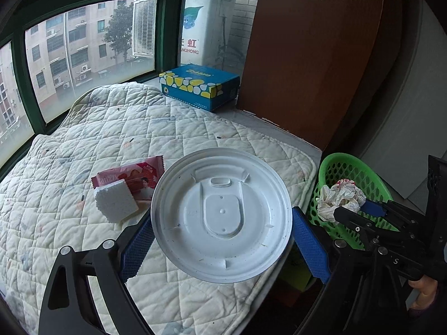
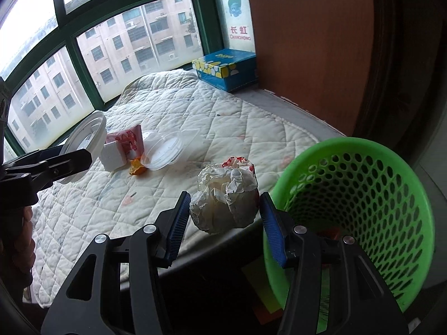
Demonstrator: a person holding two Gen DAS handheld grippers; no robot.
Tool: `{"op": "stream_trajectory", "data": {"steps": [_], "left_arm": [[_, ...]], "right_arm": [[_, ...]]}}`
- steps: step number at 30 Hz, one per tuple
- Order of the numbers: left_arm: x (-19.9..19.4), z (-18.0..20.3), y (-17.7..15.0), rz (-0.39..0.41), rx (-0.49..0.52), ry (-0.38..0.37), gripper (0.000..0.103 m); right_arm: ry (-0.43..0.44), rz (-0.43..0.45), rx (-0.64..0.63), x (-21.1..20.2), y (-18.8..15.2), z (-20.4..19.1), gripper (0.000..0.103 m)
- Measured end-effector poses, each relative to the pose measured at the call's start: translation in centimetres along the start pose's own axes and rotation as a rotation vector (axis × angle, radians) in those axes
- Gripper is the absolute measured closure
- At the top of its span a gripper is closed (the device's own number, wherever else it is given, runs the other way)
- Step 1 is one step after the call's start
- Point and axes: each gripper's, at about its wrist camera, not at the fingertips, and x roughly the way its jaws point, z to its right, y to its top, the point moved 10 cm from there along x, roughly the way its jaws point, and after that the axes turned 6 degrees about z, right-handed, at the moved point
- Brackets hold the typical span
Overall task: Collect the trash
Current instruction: 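Drop the tissue into the basket with the right tool while the left carries the lid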
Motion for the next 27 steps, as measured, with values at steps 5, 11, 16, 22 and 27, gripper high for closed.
{"op": "stream_trajectory", "data": {"steps": [5, 11, 16, 22, 27], "left_arm": [[0.4, 3.3, 0.9, 0.005, 0.047, -0.033, 0.014], [0.9, 7.5, 1.2, -0.004, 0.088, -0.081, 0.014], [1.2, 10.7, 1.5, -0.011, 0.130, -0.114, 0.014], [2.1, 13.8, 1.6, -0.024, 0.171, -0.145, 0.014], [3.1, 15.7, 1.2, -0.046, 0.194, -0.170, 0.014]], "right_arm": [[-0.063, 0.015, 0.031, -1.8, -0.2, 3.6, 0.052], [-0.132, 0.022, 0.070, -3.3, -0.7, 7.8, 0.050], [-0.184, 0.024, 0.106, -4.3, -1.3, 11.0, 0.049], [-0.222, 0.033, 0.146, -5.2, -1.9, 13.7, 0.041], [-0.234, 0.042, 0.165, -6.1, -2.1, 14.8, 0.041]]}}
